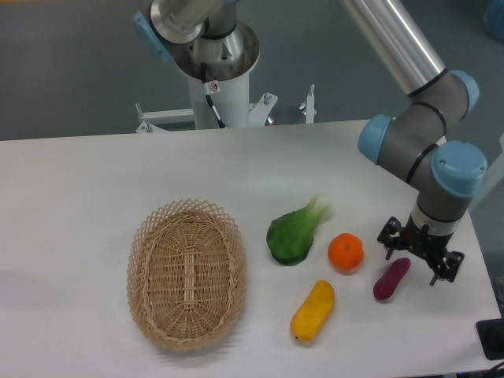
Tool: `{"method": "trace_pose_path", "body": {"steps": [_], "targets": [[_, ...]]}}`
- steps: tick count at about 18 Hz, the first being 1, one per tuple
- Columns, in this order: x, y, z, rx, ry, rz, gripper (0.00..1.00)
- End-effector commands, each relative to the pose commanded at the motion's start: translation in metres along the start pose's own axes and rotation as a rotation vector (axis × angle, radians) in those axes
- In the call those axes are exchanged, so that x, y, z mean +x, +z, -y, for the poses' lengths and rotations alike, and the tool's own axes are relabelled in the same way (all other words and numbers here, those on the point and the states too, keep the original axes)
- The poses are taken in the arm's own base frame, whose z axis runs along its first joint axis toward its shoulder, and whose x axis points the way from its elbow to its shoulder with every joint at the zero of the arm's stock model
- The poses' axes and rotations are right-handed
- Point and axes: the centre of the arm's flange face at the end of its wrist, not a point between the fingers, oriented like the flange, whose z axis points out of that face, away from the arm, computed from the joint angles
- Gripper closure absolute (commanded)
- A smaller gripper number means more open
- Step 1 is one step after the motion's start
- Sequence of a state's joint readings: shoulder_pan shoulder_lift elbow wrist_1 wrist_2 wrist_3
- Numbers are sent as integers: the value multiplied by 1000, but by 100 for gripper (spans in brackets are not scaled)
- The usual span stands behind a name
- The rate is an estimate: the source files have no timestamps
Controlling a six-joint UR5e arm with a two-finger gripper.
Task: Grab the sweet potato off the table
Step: 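Move the open gripper down over the purple sweet potato, then close the gripper around the purple sweet potato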
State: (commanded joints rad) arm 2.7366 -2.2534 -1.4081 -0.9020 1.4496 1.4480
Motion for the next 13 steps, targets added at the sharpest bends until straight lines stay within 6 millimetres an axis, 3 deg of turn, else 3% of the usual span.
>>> {"method": "trace_pose_path", "body": {"steps": [5, 9, 12, 13], "targets": [[9, 18, -2, -5, 27, -18, 0], [14, 27, 10, -1, 46, -13, 1], [13, 28, 10, 0, 53, -4, 44], [13, 27, 10, -2, 53, -4, 51]]}}
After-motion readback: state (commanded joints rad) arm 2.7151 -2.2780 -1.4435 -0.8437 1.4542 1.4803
